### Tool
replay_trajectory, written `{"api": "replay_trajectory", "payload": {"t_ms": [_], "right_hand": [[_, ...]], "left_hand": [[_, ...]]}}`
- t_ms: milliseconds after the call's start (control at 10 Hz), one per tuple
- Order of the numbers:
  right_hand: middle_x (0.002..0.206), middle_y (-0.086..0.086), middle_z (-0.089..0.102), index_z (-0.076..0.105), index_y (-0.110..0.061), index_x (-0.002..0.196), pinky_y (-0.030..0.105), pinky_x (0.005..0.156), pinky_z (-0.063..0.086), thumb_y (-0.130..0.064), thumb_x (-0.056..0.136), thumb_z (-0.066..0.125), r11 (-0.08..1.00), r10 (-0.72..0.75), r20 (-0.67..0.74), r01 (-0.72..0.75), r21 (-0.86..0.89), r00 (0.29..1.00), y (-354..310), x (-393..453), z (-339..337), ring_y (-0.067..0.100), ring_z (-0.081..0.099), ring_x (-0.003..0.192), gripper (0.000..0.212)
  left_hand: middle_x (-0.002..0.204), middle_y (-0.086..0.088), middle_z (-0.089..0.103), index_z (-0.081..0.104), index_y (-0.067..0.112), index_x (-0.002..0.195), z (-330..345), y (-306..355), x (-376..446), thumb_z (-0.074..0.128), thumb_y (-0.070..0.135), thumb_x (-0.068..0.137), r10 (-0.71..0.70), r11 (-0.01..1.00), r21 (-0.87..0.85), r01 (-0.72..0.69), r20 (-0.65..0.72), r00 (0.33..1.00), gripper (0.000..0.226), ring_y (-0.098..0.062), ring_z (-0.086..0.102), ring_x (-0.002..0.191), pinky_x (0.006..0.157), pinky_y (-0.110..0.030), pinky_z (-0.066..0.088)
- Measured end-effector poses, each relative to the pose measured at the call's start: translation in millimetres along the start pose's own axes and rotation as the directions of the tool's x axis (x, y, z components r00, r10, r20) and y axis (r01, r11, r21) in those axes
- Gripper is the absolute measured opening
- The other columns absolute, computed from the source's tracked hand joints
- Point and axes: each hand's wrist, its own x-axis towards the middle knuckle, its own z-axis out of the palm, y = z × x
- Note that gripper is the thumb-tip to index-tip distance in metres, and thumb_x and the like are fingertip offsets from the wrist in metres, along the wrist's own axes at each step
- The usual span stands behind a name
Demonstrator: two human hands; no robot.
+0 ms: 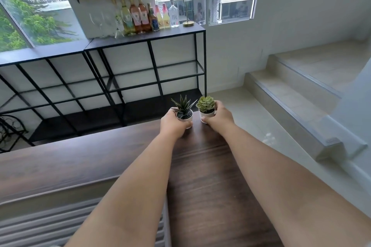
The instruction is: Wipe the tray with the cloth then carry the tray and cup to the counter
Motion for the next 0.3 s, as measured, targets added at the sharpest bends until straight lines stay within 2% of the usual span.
{"api": "replay_trajectory", "payload": {"t_ms": [100,200,300], "right_hand": [[0.114,0.003,0.063,0.047,-0.021,0.127,0.021,0.081,0.037,-0.023,0.073,0.075,1.000,0.002,0.003,-0.002,0.021,1.000,3.5,2.7,3.9,0.023,0.058,0.106,0.061],[0.120,0.004,0.060,0.041,-0.022,0.134,0.023,0.086,0.039,-0.024,0.072,0.077,1.000,0.004,0.000,-0.004,0.019,1.000,3.2,-0.8,4.2,0.022,0.058,0.107,0.072],[0.123,0.006,0.054,0.030,-0.023,0.143,0.031,0.094,0.041,-0.025,0.070,0.079,0.998,0.011,-0.029,-0.009,0.058,1.000,5.9,-5.6,4.0,0.026,0.057,0.108,0.088]], "left_hand": [[0.104,0.004,0.071,0.053,0.029,0.100,1.4,-2.0,4.7,0.085,0.018,0.062,0.010,1.000,0.007,-0.010,0.003,1.000,0.050,-0.013,0.065,0.099,0.092,-0.028,0.049],[0.105,0.006,0.067,0.052,0.025,0.116,0.3,-2.2,1.2,0.086,0.017,0.064,-0.002,1.000,0.024,0.002,0.014,1.000,0.063,-0.015,0.063,0.102,0.090,-0.026,0.047],[0.121,0.001,0.062,0.040,0.021,0.139,-2.1,-2.1,-1.8,0.086,0.019,0.066,0.013,0.999,0.048,-0.013,0.010,1.000,0.087,-0.019,0.058,0.113,0.097,-0.032,0.046]]}}
